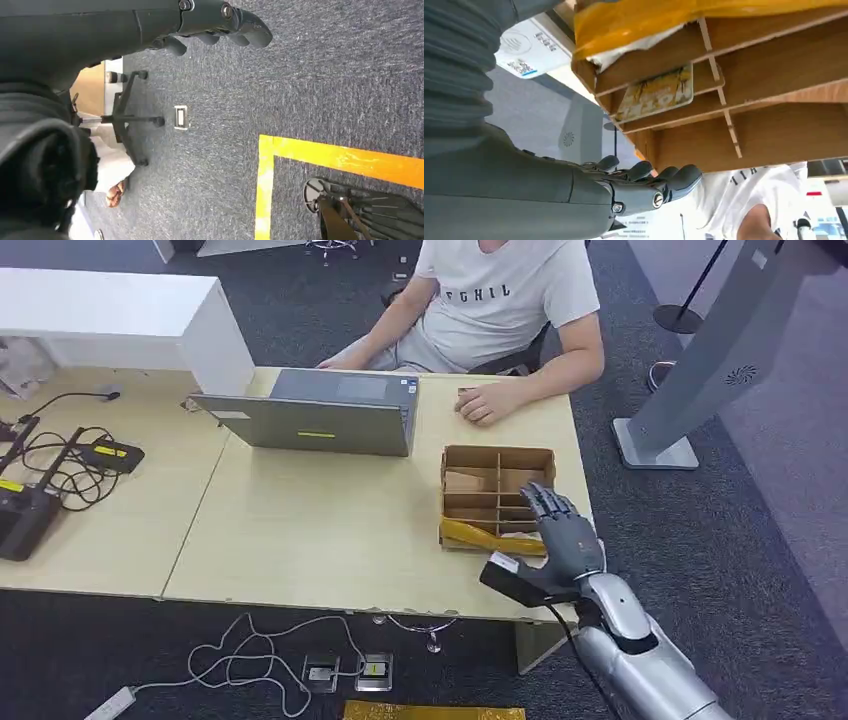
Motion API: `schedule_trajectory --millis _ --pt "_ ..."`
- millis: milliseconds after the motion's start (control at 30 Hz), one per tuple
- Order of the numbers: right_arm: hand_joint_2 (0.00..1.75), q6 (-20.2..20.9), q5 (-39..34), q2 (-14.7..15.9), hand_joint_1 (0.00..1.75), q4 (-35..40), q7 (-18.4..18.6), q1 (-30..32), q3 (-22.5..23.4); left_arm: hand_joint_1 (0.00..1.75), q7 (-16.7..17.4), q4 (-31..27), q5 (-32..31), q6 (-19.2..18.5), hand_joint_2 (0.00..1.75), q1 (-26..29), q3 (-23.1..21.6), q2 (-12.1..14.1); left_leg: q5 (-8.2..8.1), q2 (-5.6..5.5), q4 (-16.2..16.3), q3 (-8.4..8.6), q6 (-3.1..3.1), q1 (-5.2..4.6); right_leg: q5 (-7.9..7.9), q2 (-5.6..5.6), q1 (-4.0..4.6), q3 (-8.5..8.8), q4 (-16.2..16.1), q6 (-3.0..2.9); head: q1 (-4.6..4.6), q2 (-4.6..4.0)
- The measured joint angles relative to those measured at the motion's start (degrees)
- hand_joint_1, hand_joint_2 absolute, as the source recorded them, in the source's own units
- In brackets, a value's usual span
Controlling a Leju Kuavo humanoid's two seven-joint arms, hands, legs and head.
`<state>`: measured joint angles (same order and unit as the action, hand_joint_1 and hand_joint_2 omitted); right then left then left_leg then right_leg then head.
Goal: Pass the card to the sensor for recognition and then transmit it.
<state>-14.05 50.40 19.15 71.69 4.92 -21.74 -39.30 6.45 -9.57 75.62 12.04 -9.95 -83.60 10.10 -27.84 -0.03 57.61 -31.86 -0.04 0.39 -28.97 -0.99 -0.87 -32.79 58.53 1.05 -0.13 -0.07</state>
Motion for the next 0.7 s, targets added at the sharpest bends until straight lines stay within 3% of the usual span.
schedule_trajectory --millis 700 --pt "1.75 1.8 2.0 -0.7 0.00 1.5 0.9 0.3 0.2 0.00 0.0 0.0 0.2 0.1 0.00 0.0 0.0 -0.1 0.00 0.00 0.0 -0.01 0.00 0.00 0.00 0.00 0.00 0.00 0.0 0.00 0.00 0.00"
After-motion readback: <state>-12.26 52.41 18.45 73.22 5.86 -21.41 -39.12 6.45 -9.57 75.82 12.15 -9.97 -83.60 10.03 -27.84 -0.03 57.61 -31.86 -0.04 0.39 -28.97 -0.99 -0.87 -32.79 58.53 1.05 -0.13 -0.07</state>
